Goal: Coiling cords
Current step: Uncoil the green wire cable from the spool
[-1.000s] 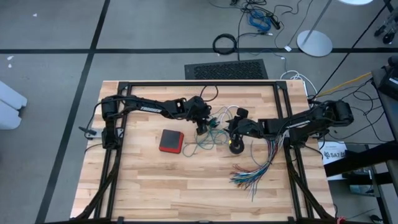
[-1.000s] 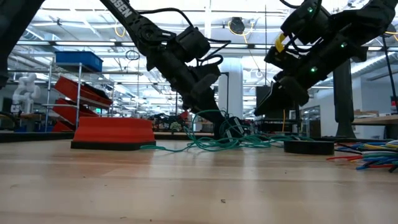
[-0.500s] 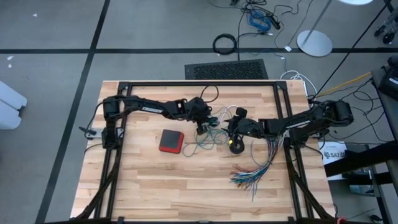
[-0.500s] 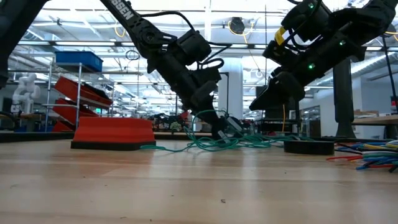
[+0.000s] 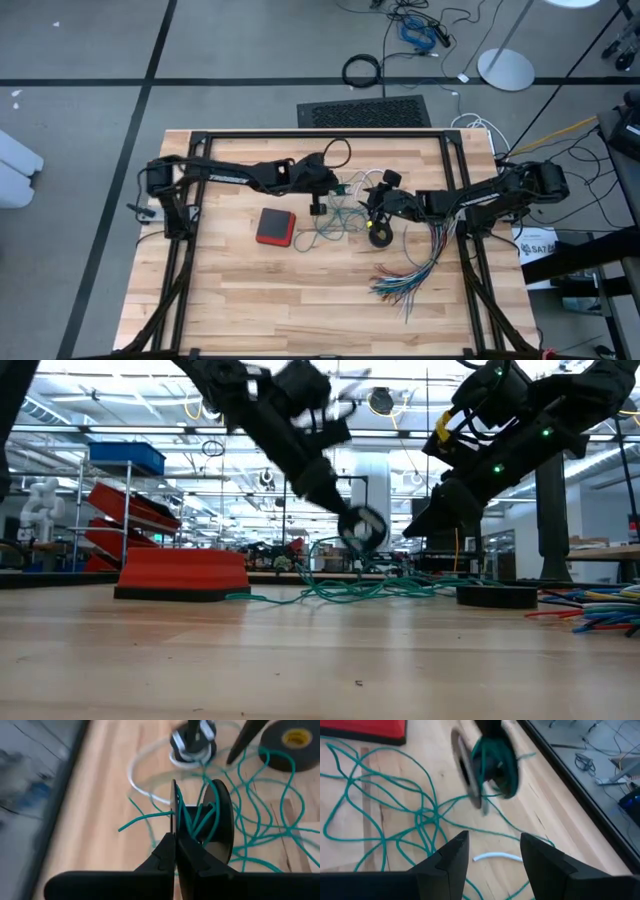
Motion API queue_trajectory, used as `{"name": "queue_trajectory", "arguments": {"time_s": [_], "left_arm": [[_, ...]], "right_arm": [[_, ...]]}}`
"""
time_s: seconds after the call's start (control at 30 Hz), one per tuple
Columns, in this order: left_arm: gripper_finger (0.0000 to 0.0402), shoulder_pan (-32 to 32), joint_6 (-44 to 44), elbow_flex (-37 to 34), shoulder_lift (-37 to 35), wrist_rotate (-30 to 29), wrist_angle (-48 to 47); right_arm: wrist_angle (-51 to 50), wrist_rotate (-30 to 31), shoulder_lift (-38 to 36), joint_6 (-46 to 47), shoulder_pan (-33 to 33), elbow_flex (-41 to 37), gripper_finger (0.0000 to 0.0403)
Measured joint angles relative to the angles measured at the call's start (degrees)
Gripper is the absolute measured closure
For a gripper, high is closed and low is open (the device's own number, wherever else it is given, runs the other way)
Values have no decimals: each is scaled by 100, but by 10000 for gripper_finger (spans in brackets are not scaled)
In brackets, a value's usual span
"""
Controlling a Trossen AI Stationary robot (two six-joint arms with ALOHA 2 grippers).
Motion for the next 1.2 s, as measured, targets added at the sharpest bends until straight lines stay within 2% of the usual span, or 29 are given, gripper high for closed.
{"name": "queue_trajectory", "arguments": {"time_s": [0.17,0.27,0.37,0.57,0.83,1.2], "left_arm": [[400,-277,525,0,-492,-524,-110],[400,-388,632,0,-778,-554,-135],[401,-421,600,0,-1051,-206,-147],[401,-387,77,2,-1563,659,-60],[401,-331,-522,2,-1672,1580,223],[401,-331,-952,0,-1670,1812,1090]], "right_arm": [[373,-44,0,-136,13,1,238],[737,-164,0,-226,15,1,238],[1152,-252,0,-368,20,1,238],[2111,-1221,0,-667,19,1,238],[2915,-1242,0,-754,19,3,238],[3908,-1665,0,-852,201,3,238]]}}
